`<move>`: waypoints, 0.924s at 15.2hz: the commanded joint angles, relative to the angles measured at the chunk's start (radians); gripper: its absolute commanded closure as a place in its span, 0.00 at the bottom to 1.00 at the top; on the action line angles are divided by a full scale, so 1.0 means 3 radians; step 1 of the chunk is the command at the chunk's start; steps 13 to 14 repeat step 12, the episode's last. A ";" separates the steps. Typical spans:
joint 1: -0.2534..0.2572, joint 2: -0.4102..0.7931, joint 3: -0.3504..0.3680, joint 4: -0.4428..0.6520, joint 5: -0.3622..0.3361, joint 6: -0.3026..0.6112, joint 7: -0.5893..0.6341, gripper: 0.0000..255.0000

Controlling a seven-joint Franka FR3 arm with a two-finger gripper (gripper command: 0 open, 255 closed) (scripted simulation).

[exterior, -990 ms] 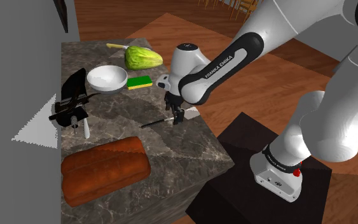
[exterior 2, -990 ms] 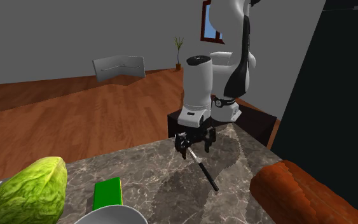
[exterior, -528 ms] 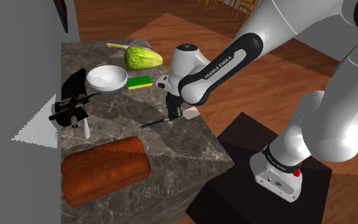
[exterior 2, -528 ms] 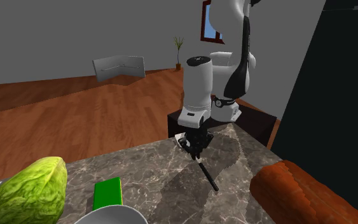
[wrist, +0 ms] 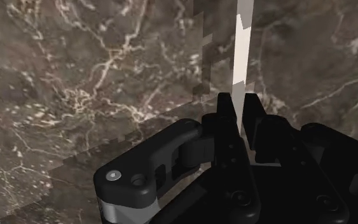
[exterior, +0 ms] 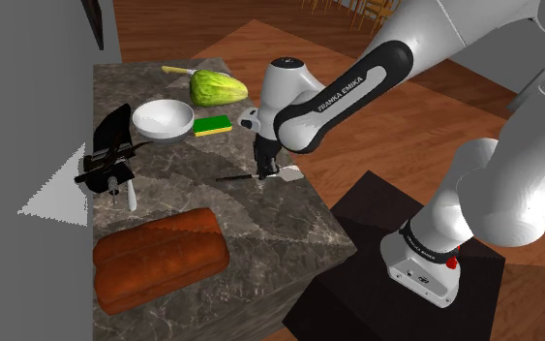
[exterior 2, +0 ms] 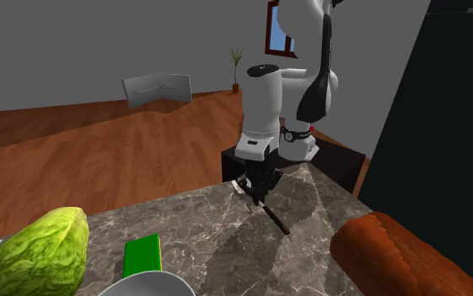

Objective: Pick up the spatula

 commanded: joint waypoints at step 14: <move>-0.0005 -0.0418 -0.0010 0.0115 -0.0083 -0.0532 0.0078 1.00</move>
